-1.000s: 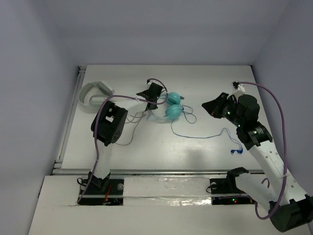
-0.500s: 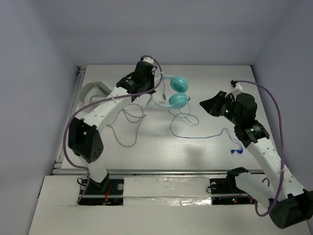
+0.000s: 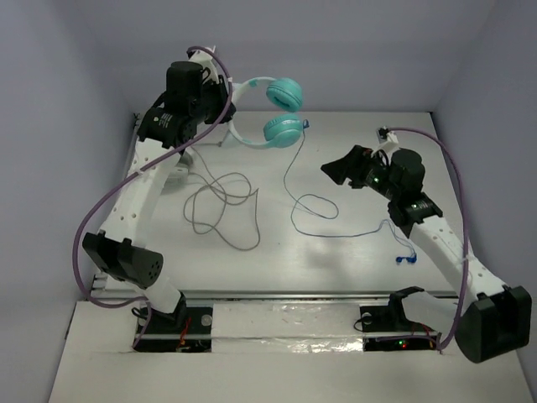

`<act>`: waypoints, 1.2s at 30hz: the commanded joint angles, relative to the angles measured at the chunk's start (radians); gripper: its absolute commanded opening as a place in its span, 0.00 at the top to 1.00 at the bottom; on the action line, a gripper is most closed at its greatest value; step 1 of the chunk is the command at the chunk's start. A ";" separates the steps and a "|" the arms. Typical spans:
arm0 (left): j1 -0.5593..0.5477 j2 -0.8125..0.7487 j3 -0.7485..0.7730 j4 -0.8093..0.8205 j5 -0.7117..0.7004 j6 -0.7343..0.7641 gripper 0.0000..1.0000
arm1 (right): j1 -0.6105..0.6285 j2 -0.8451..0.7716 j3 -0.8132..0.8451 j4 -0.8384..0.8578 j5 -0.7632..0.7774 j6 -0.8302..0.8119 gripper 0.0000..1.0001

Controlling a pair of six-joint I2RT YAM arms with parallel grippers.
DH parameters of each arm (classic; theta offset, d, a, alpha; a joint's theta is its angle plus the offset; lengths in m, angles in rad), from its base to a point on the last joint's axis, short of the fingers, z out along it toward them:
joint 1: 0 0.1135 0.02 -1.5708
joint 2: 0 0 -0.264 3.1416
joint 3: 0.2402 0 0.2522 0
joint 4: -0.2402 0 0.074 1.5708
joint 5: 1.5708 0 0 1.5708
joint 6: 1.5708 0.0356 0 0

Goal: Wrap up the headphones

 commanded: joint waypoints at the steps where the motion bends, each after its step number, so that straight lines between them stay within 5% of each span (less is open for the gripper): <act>1: -0.015 -0.020 0.091 0.027 0.131 -0.016 1.00 | 0.023 0.071 -0.031 0.157 -0.075 -0.027 0.18; 7: -0.015 -0.051 -0.047 0.119 0.193 -0.052 1.00 | 0.066 0.091 -0.021 0.137 -0.022 -0.047 0.18; 15: -0.015 -0.032 0.100 0.067 0.252 -0.062 1.00 | 0.066 0.176 -0.064 0.226 0.048 -0.080 0.18; 23: -0.006 -0.012 0.260 0.027 0.283 -0.073 1.00 | 0.088 0.252 -0.080 0.327 -0.055 -0.070 0.21; 36: 0.040 -0.009 0.344 0.038 0.344 -0.116 1.00 | 0.160 0.408 -0.148 0.606 -0.057 -0.035 0.25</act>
